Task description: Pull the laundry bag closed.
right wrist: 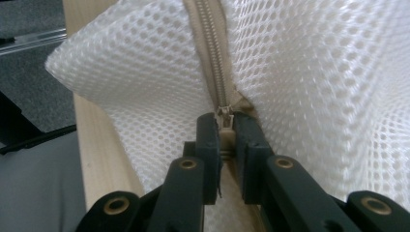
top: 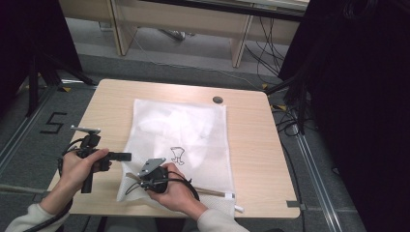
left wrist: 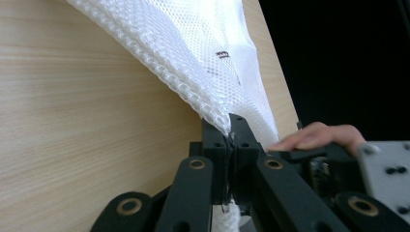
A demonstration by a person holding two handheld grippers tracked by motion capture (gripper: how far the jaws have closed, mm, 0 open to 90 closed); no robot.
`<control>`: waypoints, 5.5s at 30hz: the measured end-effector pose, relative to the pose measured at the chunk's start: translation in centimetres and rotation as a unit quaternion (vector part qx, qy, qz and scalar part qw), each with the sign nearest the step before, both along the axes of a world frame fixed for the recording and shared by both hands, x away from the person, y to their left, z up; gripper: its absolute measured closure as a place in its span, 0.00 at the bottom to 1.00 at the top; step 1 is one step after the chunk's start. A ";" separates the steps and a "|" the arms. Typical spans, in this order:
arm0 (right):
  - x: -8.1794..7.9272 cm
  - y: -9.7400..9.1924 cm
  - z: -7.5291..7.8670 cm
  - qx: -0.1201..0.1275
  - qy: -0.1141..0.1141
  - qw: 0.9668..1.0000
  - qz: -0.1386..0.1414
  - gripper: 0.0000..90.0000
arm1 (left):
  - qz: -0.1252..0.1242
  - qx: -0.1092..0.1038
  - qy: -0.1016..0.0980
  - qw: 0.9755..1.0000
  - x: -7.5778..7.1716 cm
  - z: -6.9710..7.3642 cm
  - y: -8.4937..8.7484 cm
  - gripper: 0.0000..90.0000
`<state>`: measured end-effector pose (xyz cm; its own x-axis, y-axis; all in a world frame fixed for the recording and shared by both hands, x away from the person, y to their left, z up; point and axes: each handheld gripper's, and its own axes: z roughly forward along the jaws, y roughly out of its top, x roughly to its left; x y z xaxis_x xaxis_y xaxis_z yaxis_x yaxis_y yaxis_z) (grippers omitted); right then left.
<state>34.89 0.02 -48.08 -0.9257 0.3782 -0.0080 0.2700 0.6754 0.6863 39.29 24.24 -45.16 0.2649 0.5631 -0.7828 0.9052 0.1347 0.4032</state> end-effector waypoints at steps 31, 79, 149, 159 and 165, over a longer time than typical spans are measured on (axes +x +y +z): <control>-2.0 -3.9 1.4 -0.009 -0.039 0.999 -0.008 0.92 | -0.002 0.016 0.007 1.000 0.2 -0.6 0.2 0.97; -1.7 -11.8 2.4 -0.010 -0.010 1.000 -0.022 0.92 | -0.016 0.046 0.007 0.999 0.3 -1.5 0.2 0.96; -1.8 -16.8 2.6 -0.030 0.018 0.999 -0.034 0.92 | -0.015 0.058 -0.002 0.998 0.4 -1.9 0.9 0.96; -1.8 -17.7 2.6 -0.024 0.023 0.998 -0.046 0.92 | -0.018 0.064 -0.011 0.998 0.5 -2.0 1.0 0.96; -1.8 -18.0 2.6 -0.033 0.026 0.998 -0.041 0.92 | -0.003 0.056 0.008 0.998 0.4 -1.8 0.8 0.96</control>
<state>33.11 -17.94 -45.47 -0.8913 0.4532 0.0125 0.3608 0.6923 0.6250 39.65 25.07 -47.00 0.2565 0.6460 -0.7190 0.9126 0.0832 0.4003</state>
